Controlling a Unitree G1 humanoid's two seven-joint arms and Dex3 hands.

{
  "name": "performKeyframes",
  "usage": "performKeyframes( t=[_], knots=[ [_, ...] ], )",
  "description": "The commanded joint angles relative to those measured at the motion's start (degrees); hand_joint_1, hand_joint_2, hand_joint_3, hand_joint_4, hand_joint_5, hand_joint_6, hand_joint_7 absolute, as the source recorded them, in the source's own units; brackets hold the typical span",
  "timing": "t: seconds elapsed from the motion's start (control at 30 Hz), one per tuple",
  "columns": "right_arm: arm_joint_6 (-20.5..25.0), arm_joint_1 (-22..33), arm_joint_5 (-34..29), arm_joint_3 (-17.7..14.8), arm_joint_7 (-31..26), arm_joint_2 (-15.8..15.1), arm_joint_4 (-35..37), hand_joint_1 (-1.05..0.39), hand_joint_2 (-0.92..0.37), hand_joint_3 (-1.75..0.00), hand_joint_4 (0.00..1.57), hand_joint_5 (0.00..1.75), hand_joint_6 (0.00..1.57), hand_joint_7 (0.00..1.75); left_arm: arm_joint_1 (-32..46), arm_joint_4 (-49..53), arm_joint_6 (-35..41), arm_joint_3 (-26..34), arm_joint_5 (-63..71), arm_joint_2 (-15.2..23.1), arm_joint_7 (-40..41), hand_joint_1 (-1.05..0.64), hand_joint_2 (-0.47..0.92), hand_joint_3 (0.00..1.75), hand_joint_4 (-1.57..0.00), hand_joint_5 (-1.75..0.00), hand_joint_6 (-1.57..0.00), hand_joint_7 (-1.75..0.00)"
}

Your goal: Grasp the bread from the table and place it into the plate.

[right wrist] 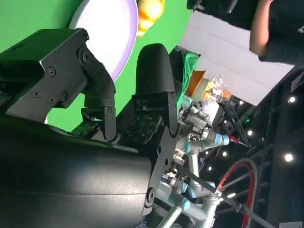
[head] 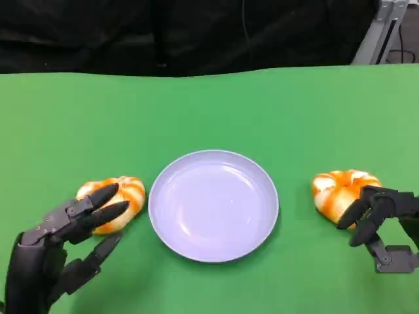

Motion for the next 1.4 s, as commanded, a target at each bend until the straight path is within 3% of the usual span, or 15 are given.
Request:
performKeyframes(
  t=[0.03, 0.13, 0.3, 0.47, 0.6, 0.9, 1.03, 1.33, 1.4],
  knots=[
    [0.0, 0.2, -0.1, -0.5, -0.7, -0.8, -1.3, 0.24, -0.47, -1.21, 1.02, 1.25, 1.02, 1.09, 0.6, -0.5, 0.1, 0.5, -0.8, 1.4, 0.3, -0.23, 0.92, 0.19, -0.71, 0.00, -0.56, 0.00],
    [0.0, 0.3, -0.1, -0.5, -0.8, -0.8, -1.4, 0.24, -0.48, -1.20, 1.02, 1.25, 1.01, 1.09, 0.6, -0.5, 0.1, 0.5, -0.8, 1.4, 0.3, -0.23, 0.92, 0.19, -0.70, 0.00, -0.56, 0.00],
    [1.1, 1.2, -1.2, -0.4, -2.4, -0.5, -3.4, 0.25, -0.48, -1.21, 1.03, 1.25, 1.02, 1.09, 1.1, -0.7, -3.3, 5.0, 17.7, 3.7, 11.9, -0.46, 0.92, 0.12, -0.59, 0.00, -0.53, 0.00],
    [1.5, 1.5, -1.8, -0.3, -3.3, -0.6, -3.9, 0.25, -0.48, -1.21, 1.03, 1.25, 1.02, 1.08, 1.3, -0.5, -3.8, 4.7, 23.7, 4.5, 18.2, -0.48, 0.92, 0.10, -0.58, -0.01, -0.52, 0.00],
    [2.5, 2.3, -2.1, 0.0, -3.8, -0.6, -5.4, 0.25, -0.48, -1.20, 1.02, 1.25, 1.02, 1.09, 2.1, -3.7, -0.3, 5.2, 42.5, 8.9, 29.0, -0.57, 0.90, 0.04, -0.54, 0.00, -0.48, 0.00],
    [3.1, 2.6, -2.2, 0.0, -4.0, -0.6, -6.1, 0.25, -0.48, -1.21, 1.01, 1.26, 1.02, 1.09, 2.4, -3.9, 2.0, 0.3, 47.2, 12.1, 38.7, -0.58, 0.91, 0.01, -0.53, 0.00, -0.47, 0.00],
    [2.7, 2.1, -1.1, -0.1, -2.9, -0.9, -4.7, 0.25, -0.48, -1.20, 1.01, 1.26, 1.01, 1.07, 1.2, -7.8, 13.9, -3.0, 58.8, 14.5, 45.2, -0.67, 0.92, 0.03, -0.46, 0.00, -0.45, 0.00],
    [2.4, 1.9, -1.3, -0.3, -3.0, -0.9, -4.4, 0.24, -0.49, -1.18, 1.01, 1.25, 1.02, 1.07, 1.2, -9.3, 19.8, -8.8, 59.9, 17.4, 51.3, -0.71, 0.92, 0.08, -0.43, 0.00, -0.44, 0.00],
    [2.2, 1.5, -1.1, -0.2, -2.6, -0.8, -3.7, 0.25, -0.49, -1.17, 1.01, 1.24, 1.02, 1.06, -2.5, -7.0, 23.5, -10.3, 60.7, 17.9, 50.6, -0.70, 0.92, 0.11, -0.41, 0.00, -0.43, 0.00]
  ],
)
